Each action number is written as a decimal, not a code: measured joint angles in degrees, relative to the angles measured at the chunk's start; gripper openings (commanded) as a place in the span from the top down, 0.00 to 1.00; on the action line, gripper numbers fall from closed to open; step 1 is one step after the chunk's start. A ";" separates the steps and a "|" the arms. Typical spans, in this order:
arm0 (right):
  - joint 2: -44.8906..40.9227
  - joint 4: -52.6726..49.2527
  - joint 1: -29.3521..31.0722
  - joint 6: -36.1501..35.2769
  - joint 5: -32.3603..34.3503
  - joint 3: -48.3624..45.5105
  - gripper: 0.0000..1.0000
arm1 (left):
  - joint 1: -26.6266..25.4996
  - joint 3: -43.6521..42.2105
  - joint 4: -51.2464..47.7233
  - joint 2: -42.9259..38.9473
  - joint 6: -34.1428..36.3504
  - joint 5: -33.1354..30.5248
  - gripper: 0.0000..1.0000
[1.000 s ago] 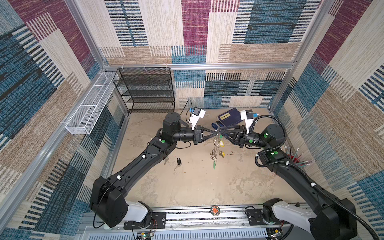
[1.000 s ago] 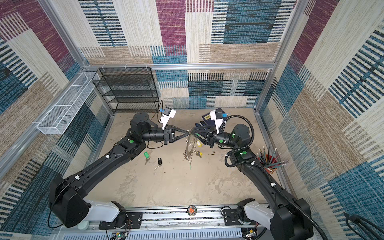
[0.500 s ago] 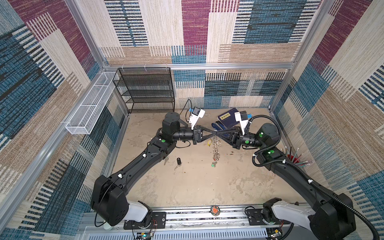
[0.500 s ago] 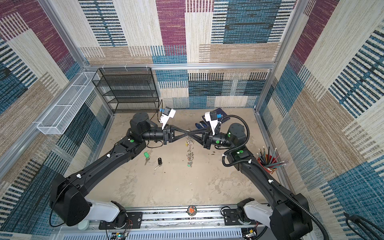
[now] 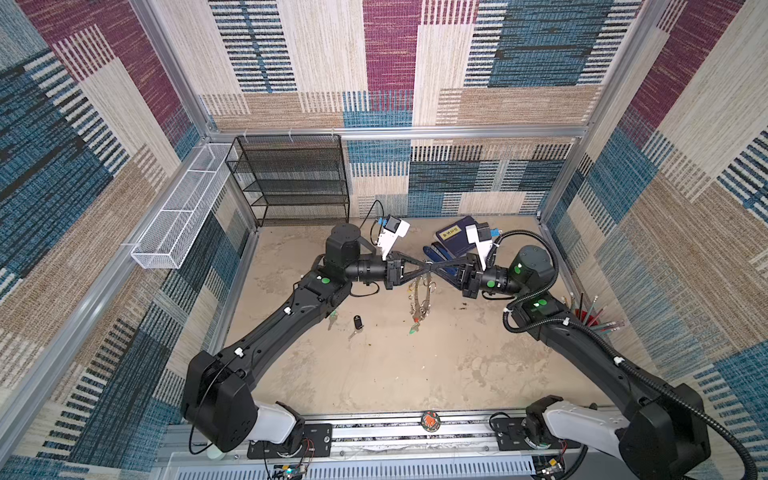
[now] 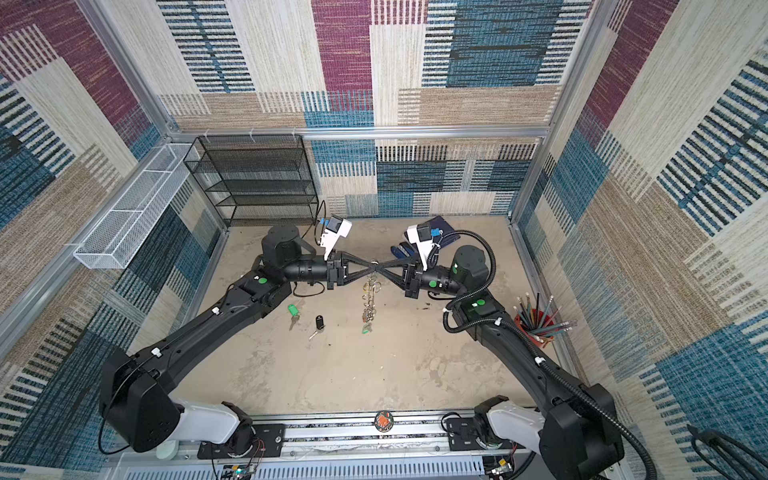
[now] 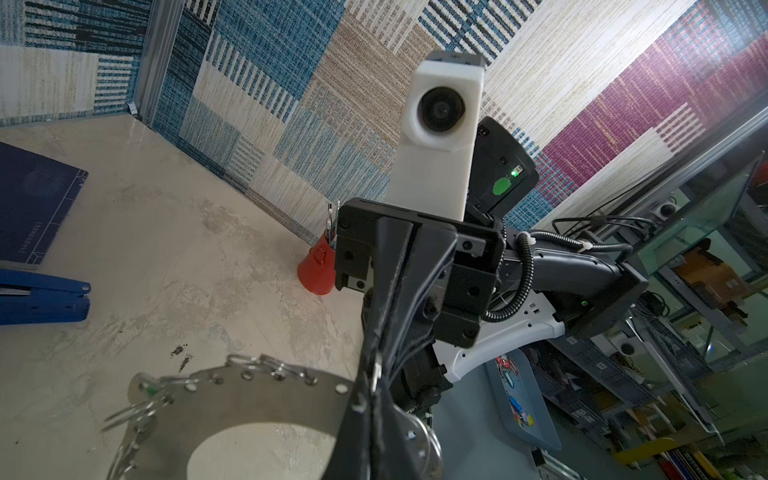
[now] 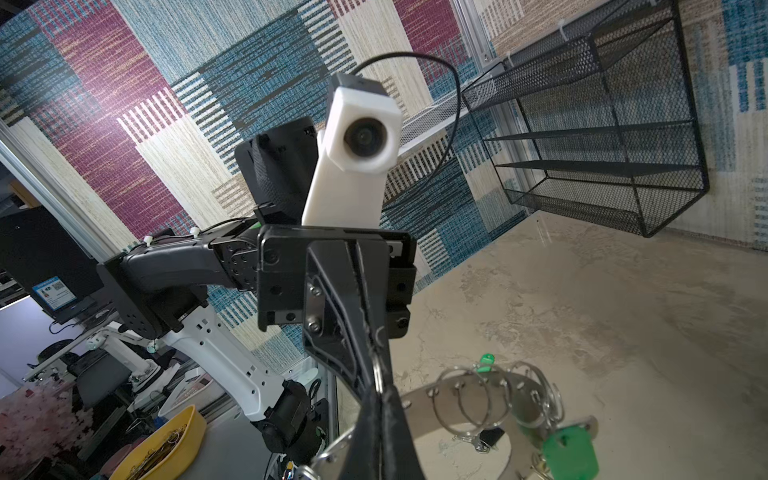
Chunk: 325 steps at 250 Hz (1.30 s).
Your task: Put the keys on the keyring
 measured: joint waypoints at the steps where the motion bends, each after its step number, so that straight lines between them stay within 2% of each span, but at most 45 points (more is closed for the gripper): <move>1: 0.00 -0.04 0.00 -0.07 -0.02 0.02 1.00 | 0.02 0.00 -0.11 0.00 0.04 -0.04 0.84; 53: 0.76 -0.85 0.11 -1.88 0.02 0.81 1.00 | 1.81 0.33 -5.27 -0.81 1.90 0.22 0.73; 105: 1.40 -1.70 0.13 -3.19 -0.07 1.88 1.00 | 6.25 0.31 -9.01 -3.02 2.23 0.79 0.63; 149: 1.90 -3.82 0.13 -4.79 -0.87 2.67 1.00 | 7.85 3.89 -16.70 -4.07 7.06 1.99 0.55; 191: 2.36 -5.09 0.15 -6.19 -2.60 3.13 1.00 | 7.72 8.66 -25.07 -3.30 13.35 2.58 0.54; 221: 2.38 -4.48 0.20 -6.08 -3.89 2.67 1.00 | 7.21 8.94 -27.80 -2.86 14.88 2.86 0.54; 281: 2.38 0.61 0.20 -2.23 -5.20 0.26 1.00 | 5.70 6.56 -26.49 -3.06 14.51 2.89 0.56; 295: 2.38 6.25 0.20 0.81 -5.55 -1.97 1.00 | 4.66 4.81 -23.54 -3.30 13.25 2.80 0.57; 325: 2.62 11.91 0.26 5.86 -5.99 -4.76 1.00 | 2.84 2.56 -21.11 -2.97 11.13 2.91 0.59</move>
